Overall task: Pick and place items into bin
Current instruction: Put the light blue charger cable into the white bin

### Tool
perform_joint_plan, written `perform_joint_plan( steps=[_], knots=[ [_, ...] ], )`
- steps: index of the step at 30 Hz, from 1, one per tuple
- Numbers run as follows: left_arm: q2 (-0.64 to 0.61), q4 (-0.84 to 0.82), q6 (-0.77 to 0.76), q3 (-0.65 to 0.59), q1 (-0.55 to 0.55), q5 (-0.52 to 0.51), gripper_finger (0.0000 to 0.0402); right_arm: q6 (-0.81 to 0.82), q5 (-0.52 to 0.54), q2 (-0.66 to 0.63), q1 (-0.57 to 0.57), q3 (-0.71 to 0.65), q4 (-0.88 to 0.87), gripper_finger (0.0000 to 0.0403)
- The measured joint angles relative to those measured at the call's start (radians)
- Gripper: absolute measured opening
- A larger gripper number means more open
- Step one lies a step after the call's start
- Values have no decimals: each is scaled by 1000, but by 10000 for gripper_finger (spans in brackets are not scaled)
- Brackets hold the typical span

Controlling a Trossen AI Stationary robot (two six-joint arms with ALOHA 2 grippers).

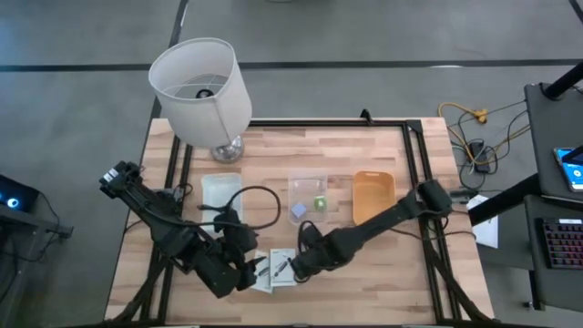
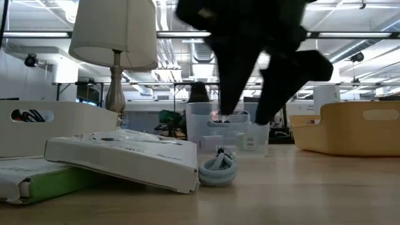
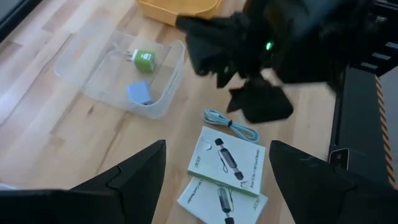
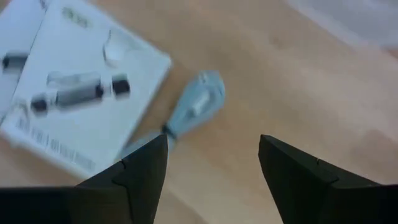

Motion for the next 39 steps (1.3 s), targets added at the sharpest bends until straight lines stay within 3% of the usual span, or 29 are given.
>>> perform_joint_plan(
  steps=[8, 18, 31, 39],
  knots=[
    [-11, -1, -33, 0, -7, 0, 269, 15, -98, 151, -24, 118, -44, 228],
    [-11, -18, -40, 0, -9, -1, 269, -25, -105, 175, -33, 220, -52, 226],
    [-12, -38, -36, 0, -11, -1, 269, -94, -119, 215, -60, 232, -56, 226],
    [-13, -49, -38, 0, -12, -3, 269, -132, -116, 225, -67, 249, -212, 226]
  ],
)
